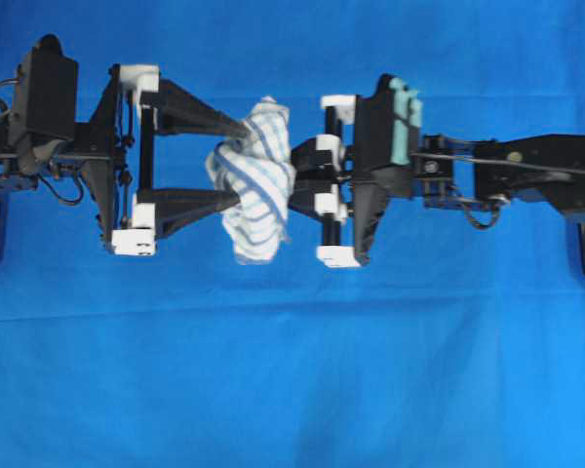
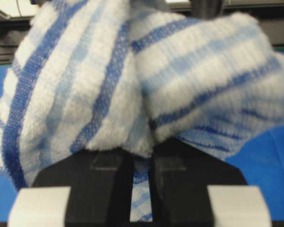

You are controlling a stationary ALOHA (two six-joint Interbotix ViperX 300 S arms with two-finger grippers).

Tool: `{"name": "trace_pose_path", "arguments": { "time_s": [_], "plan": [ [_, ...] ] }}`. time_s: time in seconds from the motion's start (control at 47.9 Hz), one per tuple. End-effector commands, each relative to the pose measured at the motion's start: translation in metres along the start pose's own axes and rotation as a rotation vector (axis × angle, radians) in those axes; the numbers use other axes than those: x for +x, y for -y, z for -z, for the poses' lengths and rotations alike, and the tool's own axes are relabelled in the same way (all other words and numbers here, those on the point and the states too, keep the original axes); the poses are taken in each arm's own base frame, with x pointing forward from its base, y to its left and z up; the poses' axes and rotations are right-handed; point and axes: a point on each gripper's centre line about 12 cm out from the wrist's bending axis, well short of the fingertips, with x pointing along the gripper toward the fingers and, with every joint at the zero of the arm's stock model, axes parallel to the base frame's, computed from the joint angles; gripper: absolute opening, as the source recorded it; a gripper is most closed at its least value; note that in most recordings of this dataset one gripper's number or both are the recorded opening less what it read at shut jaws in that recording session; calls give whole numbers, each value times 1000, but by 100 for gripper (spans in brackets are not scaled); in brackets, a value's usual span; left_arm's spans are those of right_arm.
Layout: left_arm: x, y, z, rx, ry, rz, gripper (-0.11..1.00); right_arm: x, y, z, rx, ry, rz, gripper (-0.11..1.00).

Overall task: Hand over the towel.
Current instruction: 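Open the left gripper and pull the towel away with the right gripper, then lower the towel to the table center with the right gripper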

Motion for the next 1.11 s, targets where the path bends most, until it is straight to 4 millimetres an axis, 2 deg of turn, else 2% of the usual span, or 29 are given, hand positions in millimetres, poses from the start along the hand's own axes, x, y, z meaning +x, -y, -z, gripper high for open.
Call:
{"name": "trace_pose_path", "arguments": {
  "time_s": [0.0,0.042,0.355,0.522,0.647,0.814,0.96,1.085],
  "plan": [
    [-6,-1,-12,-1,41,-3,90,-17,-2,-17,2,50,-6,10],
    [-10,-1,-12,-3,45,-3,93,-27,-2,-17,1,55,-6,10],
    [-45,-1,-17,-2,68,-2,93,-99,-2,-10,10,70,-16,10],
    [-53,-1,-16,-5,57,-3,93,-118,-1,-9,21,72,-17,10],
    [-51,-1,-15,-5,52,-2,93,-116,-1,-9,22,69,-16,10],
    [-50,-1,-15,-5,51,-2,93,-100,8,-1,29,1,19,10],
    [-50,-1,-14,-5,49,-3,93,-76,25,18,41,-165,73,10],
    [-50,-1,-14,-5,49,-2,93,-46,35,42,45,-360,97,10]
  ]
}}
